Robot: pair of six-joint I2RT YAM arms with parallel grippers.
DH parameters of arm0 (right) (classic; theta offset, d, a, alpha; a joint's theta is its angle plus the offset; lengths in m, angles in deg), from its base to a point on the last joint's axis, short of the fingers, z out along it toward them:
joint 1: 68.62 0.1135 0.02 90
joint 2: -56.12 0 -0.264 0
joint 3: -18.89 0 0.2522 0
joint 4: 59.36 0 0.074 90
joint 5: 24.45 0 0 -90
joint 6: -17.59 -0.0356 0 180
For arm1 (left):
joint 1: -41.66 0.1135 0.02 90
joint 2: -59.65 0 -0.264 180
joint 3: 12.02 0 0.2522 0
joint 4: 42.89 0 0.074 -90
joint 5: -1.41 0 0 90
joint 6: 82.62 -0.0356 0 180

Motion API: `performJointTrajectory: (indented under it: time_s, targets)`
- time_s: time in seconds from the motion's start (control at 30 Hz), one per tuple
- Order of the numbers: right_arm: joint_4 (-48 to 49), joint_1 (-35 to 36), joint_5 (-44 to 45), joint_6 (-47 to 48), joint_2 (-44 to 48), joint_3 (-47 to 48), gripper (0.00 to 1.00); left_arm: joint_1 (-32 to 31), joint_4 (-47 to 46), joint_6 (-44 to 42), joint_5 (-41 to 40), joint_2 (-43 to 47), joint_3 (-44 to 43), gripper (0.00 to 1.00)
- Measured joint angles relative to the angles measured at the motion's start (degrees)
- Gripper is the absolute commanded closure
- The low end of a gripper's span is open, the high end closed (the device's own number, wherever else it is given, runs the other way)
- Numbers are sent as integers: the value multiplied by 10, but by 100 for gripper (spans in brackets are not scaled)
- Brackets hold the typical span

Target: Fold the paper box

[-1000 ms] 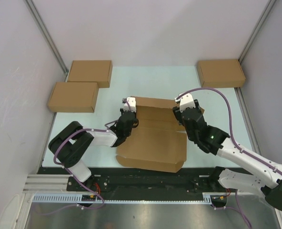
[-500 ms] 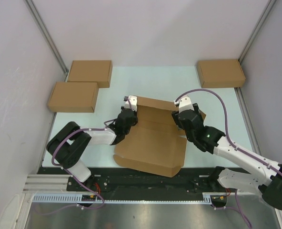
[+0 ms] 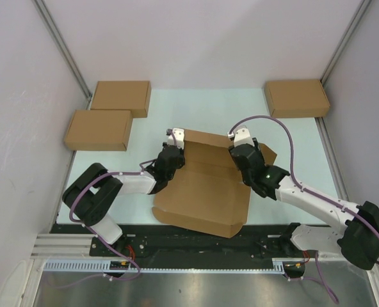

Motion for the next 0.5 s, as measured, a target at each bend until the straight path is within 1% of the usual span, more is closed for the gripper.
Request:
performJointTrajectory:
  time_s: [0.03,0.13,0.2,0.43,0.5]
  targets:
    - [7,-1,4,0,-4,0,53,0,0,0,0,0,0,100]
    - [25,-7,15,0,-11,-2,59,0,0,0,0,0,0,100]
    - [42,-10,24,-3,-12,-8,61,0,0,0,0,0,0,100]
    - [77,-28,28,-27,-11,-37,76,0,0,-4,1,0,0,100]
    - [85,-28,24,-35,-9,-42,79,0,0,-4,2,1,0,100]
